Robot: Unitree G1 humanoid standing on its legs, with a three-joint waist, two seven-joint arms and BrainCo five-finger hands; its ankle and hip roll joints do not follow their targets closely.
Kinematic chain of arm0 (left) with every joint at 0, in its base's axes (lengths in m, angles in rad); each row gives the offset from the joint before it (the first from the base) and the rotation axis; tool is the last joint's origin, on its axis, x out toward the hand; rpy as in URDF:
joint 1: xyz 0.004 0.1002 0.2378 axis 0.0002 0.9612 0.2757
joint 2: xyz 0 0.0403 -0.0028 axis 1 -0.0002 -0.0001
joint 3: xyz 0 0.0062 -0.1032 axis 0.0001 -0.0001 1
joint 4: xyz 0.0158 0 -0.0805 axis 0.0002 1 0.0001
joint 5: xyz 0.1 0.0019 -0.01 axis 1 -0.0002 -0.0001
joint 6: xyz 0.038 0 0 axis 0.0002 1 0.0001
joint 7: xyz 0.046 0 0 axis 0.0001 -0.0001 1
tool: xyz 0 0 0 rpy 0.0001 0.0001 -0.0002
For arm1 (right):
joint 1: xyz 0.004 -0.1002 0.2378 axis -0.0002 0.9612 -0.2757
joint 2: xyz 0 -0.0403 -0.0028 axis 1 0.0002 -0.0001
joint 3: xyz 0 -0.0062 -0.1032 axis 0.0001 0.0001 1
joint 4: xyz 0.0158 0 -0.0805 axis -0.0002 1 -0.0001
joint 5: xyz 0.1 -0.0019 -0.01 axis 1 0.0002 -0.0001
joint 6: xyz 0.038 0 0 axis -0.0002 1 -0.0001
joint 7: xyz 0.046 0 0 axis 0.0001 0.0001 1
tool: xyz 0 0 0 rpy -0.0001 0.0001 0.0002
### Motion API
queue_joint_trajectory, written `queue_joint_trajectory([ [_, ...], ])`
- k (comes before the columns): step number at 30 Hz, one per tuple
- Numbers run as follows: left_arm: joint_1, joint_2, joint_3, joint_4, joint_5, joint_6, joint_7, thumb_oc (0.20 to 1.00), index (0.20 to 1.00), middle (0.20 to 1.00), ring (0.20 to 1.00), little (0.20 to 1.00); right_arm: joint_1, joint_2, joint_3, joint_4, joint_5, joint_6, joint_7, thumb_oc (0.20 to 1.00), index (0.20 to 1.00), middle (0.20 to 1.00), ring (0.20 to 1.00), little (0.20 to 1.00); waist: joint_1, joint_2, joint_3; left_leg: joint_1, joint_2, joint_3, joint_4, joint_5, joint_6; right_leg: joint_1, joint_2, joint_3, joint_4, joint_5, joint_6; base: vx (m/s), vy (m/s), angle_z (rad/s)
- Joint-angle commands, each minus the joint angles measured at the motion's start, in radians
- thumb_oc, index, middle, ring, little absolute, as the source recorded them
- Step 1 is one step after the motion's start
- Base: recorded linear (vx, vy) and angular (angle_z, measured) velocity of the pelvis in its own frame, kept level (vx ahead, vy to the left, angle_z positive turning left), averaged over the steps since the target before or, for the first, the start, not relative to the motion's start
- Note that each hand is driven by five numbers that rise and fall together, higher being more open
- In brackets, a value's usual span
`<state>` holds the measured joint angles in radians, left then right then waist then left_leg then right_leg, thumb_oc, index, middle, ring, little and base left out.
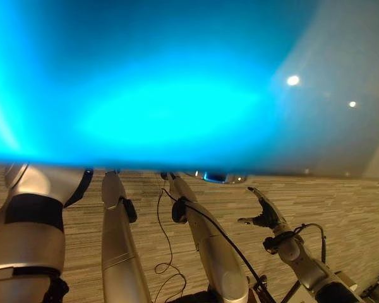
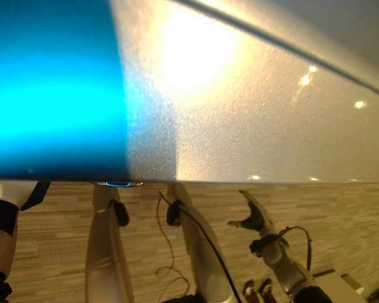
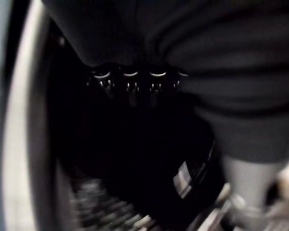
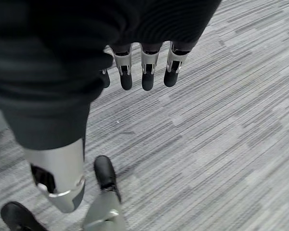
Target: Grab the laundry basket,head to the washer,open it,put in the laundry and shut it.
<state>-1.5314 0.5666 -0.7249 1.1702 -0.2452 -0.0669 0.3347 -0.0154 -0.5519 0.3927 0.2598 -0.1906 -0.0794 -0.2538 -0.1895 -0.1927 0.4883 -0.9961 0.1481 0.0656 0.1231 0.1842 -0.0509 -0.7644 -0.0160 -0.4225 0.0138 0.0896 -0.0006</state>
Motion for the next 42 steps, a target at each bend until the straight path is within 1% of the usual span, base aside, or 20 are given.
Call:
queue_joint_trajectory([
  [1, 0.053, 0.042, 0.025, 0.113, 0.221, 0.094, -0.046, 1.000, 1.000, 1.000, 1.000, 1.000, 0.097, -0.070, -0.034, -0.023, 0.033, -0.023, 0.025, 1.000, 1.000, 1.000, 1.000, 1.000, -0.019, 0.007, -0.042, 0.018, 0.101, 0.014, 0.070, -0.072, -0.069, -0.039, -0.032, 0.044, 0.123, -0.078, 0.076, 0.00, 0.000, 0.00],
  [4, 0.116, 0.077, -0.059, 0.042, 0.349, 0.113, -0.143, 1.000, 1.000, 1.000, 1.000, 1.000, 0.137, -0.100, -0.063, -0.023, 0.064, -0.012, 0.066, 1.000, 1.000, 1.000, 1.000, 1.000, -0.012, 0.012, -0.043, 0.031, 0.101, 0.015, 0.072, -0.074, -0.068, -0.024, -0.033, 0.048, 0.121, -0.078, 0.074, -0.04, 0.018, -0.02],
  [6, 0.194, 0.175, -0.064, -0.241, 0.328, 0.068, -0.145, 1.000, 1.000, 1.000, 1.000, 1.000, 0.180, -0.112, -0.106, -0.038, 0.090, -0.006, 0.082, 1.000, 1.000, 1.000, 1.000, 1.000, 0.019, 0.027, -0.038, 0.045, 0.092, 0.012, 0.074, -0.075, -0.065, -0.009, -0.036, 0.047, 0.127, -0.087, 0.067, 0.00, 0.000, 0.00],
  [7, 0.210, 0.186, -0.053, -0.263, 0.329, 0.078, -0.148, 1.000, 1.000, 1.000, 1.000, 1.000, 0.185, -0.116, -0.105, -0.043, 0.090, -0.005, 0.085, 1.000, 1.000, 1.000, 1.000, 1.000, 0.016, 0.028, -0.038, 0.049, 0.093, 0.012, 0.074, -0.075, -0.065, -0.005, -0.035, 0.047, 0.128, -0.088, 0.067, -0.03, -0.009, 0.04],
  [8, 0.322, 0.250, -0.002, -0.448, 0.298, 0.051, -0.163, 1.000, 1.000, 1.000, 1.000, 1.000, 0.208, -0.111, -0.114, -0.036, 0.091, -0.004, 0.096, 1.000, 1.000, 1.000, 1.000, 1.000, 0.037, 0.036, -0.035, 0.062, 0.086, 0.012, 0.075, -0.075, -0.064, 0.009, -0.037, 0.049, 0.132, -0.095, 0.062, -0.03, -0.002, 0.07],
  [11, 0.580, 0.293, 0.188, -0.654, 0.262, 0.018, -0.147, 1.000, 1.000, 1.000, 1.000, 1.000, 0.226, -0.087, -0.104, -0.004, 0.067, -0.001, 0.112, 1.000, 1.000, 1.000, 1.000, 1.000, 0.067, 0.045, -0.029, 0.085, 0.082, 0.016, 0.073, -0.074, -0.068, 0.034, -0.039, 0.047, 0.131, -0.104, 0.055, -0.01, 0.004, 0.02],
  [12, 0.671, 0.284, 0.275, -0.723, 0.249, 0.007, -0.124, 1.000, 1.000, 1.000, 1.000, 1.000, 0.231, -0.073, -0.100, 0.006, 0.057, 0.000, 0.112, 1.000, 1.000, 1.000, 1.000, 1.000, 0.078, 0.048, -0.027, 0.091, 0.079, 0.016, 0.072, -0.073, -0.070, 0.045, -0.039, 0.046, 0.128, -0.105, 0.053, -0.04, -0.002, 0.04],
  [13, 0.848, 0.229, 0.434, -0.862, 0.211, -0.021, -0.069, 1.000, 1.000, 1.000, 1.000, 1.000, 0.231, -0.036, -0.095, 0.025, 0.036, 0.007, 0.108, 1.000, 1.000, 1.000, 1.000, 1.000, 0.108, 0.052, -0.017, 0.103, 0.075, 0.014, 0.075, -0.076, -0.071, 0.064, -0.038, 0.046, 0.121, -0.108, 0.049, -0.03, -0.003, 0.09],
  [15, 0.882, 0.229, 0.460, -0.886, 0.215, -0.013, -0.072, 1.000, 1.000, 1.000, 1.000, 1.000, 0.230, -0.046, -0.085, 0.027, 0.035, 0.006, 0.106, 1.000, 1.000, 1.000, 1.000, 1.000, 0.097, 0.055, -0.022, 0.107, 0.076, 0.015, 0.075, -0.077, -0.071, 0.069, -0.036, 0.046, 0.119, -0.107, 0.049, -0.02, -0.001, 0.07],
  [16, 1.040, 0.146, 0.558, -1.007, 0.175, -0.040, -0.055, 1.000, 1.000, 1.000, 1.000, 1.000, 0.214, -0.024, -0.080, 0.053, 0.021, 0.018, 0.097, 1.000, 1.000, 1.000, 1.000, 1.000, 0.119, 0.059, -0.016, 0.119, 0.072, 0.015, 0.083, -0.079, -0.073, 0.096, -0.033, 0.042, 0.105, -0.105, 0.047, -0.04, 0.003, 0.04],
  [20, 1.314, 0.055, 0.611, -1.153, 0.103, -0.077, -0.115, 1.000, 1.000, 1.000, 1.000, 1.000, 0.189, 0.002, -0.075, 0.086, 0.006, 0.043, 0.101, 1.000, 1.000, 1.000, 1.000, 1.000, 0.162, 0.080, -0.019, 0.176, 0.068, 0.021, 0.085, -0.075, -0.070, 0.161, -0.027, 0.042, 0.085, -0.106, 0.039, -0.01, -0.003, 0.05],
  [21, 1.430, 0.049, 0.592, -1.177, 0.019, -0.092, -0.176, 1.000, 1.000, 1.000, 1.000, 1.000, 0.191, -0.010, -0.068, 0.099, -0.002, 0.050, 0.113, 1.000, 1.000, 1.000, 1.000, 1.000, 0.176, 0.091, -0.029, 0.222, 0.068, 0.028, 0.079, -0.071, -0.066, 0.210, -0.023, 0.044, 0.078, -0.110, 0.034, 0.00, -0.009, 0.05],
  [24, 1.484, 0.058, 0.580, -1.192, -0.013, -0.090, -0.208, 1.000, 1.000, 1.000, 1.000, 1.000, 0.196, -0.016, -0.067, 0.104, -0.003, 0.054, 0.120, 1.000, 1.000, 1.000, 1.000, 1.000, 0.182, 0.095, -0.032, 0.249, 0.067, 0.031, 0.074, -0.067, -0.065, 0.239, -0.021, 0.047, 0.072, -0.113, 0.031, 0.01, 0.000, 0.00],
  [30, 1.648, 0.068, 0.480, -0.952, -0.111, -0.043, -0.338, 1.000, 1.000, 1.000, 1.000, 1.000, 0.183, -0.032, -0.078, 0.227, 0.038, 0.056, 0.173, 1.000, 1.000, 1.000, 1.000, 1.000, 0.214, 0.143, -0.099, 0.449, 0.061, 0.054, 0.024, -0.036, -0.060, 0.440, -0.018, 0.058, 0.039, -0.137, 0.019, 0.09, 0.018, 0.01],
  [32, 1.655, 0.005, 0.478, -0.780, -0.147, -0.034, -0.339, 1.000, 1.000, 1.000, 1.000, 1.000, 0.196, -0.008, -0.100, 0.288, 0.088, 0.049, 0.180, 1.000, 1.000, 1.000, 1.000, 1.000, 0.220, 0.158, -0.126, 0.519, 0.053, 0.059, -0.001, -0.024, -0.057, 0.507, -0.020, 0.056, 0.025, -0.143, 0.021, 0.12, 0.027, 0.01],
  [34, 1.646, -0.067, 0.470, -0.618, -0.095, -0.026, -0.329, 1.000, 1.000, 1.000, 1.000, 1.000, 0.145, 0.049, -0.119, 0.500, 0.154, 0.032, 0.157, 1.000, 1.000, 1.000, 1.000, 1.000, 0.218, 0.170, -0.155, 0.561, 0.044, 0.061, -0.008, -0.023, -0.051, 0.550, -0.026, 0.056, 0.021, -0.148, 0.023, 0.09, 0.059, 0.07],
  [35, 1.649, -0.120, 0.485, -0.488, -0.090, -0.016, -0.315, 1.000, 1.000, 1.000, 1.000, 1.000, 0.127, 0.082, -0.146, 0.596, 0.195, 0.036, 0.140, 1.000, 1.000, 1.000, 1.000, 1.000, 0.213, 0.174, -0.179, 0.591, 0.041, 0.061, -0.014, -0.026, -0.049, 0.572, -0.034, 0.056, 0.017, -0.148, 0.027, 0.17, 0.140, 0.09],
  [36, 1.616, -0.233, 0.531, -0.208, -0.107, 0.003, -0.305, 1.000, 1.000, 1.000, 1.000, 1.000, 0.080, 0.129, -0.218, 0.747, 0.268, 0.035, 0.109, 1.000, 1.000, 1.000, 1.000, 1.000, 0.206, 0.183, -0.223, 0.644, 0.032, 0.063, -0.020, -0.036, -0.043, 0.611, -0.046, 0.056, 0.018, -0.155, 0.035, 0.18, 0.147, 0.10],
  [37, 1.595, -0.273, 0.564, -0.096, -0.106, 0.002, -0.299, 1.000, 1.000, 1.000, 1.000, 1.000, 0.061, 0.144, -0.257, 0.795, 0.309, 0.031, 0.102, 1.000, 1.000, 1.000, 1.000, 1.000, 0.203, 0.187, -0.241, 0.672, 0.030, 0.067, -0.022, -0.044, -0.040, 0.631, -0.053, 0.056, 0.017, -0.157, 0.038, 0.13, 0.107, 0.07],
  [42, 1.579, -0.323, 0.684, 0.107, -0.100, 0.017, -0.308, 1.000, 1.000, 1.000, 1.000, 1.000, -0.037, 0.058, -0.390, 0.830, 0.388, 0.026, 0.065, 1.000, 1.000, 1.000, 1.000, 1.000, 0.208, 0.195, -0.334, 0.795, 0.023, 0.085, -0.035, -0.094, -0.025, 0.721, -0.083, 0.058, 0.022, -0.167, 0.063, 0.16, 0.085, -0.07],
])
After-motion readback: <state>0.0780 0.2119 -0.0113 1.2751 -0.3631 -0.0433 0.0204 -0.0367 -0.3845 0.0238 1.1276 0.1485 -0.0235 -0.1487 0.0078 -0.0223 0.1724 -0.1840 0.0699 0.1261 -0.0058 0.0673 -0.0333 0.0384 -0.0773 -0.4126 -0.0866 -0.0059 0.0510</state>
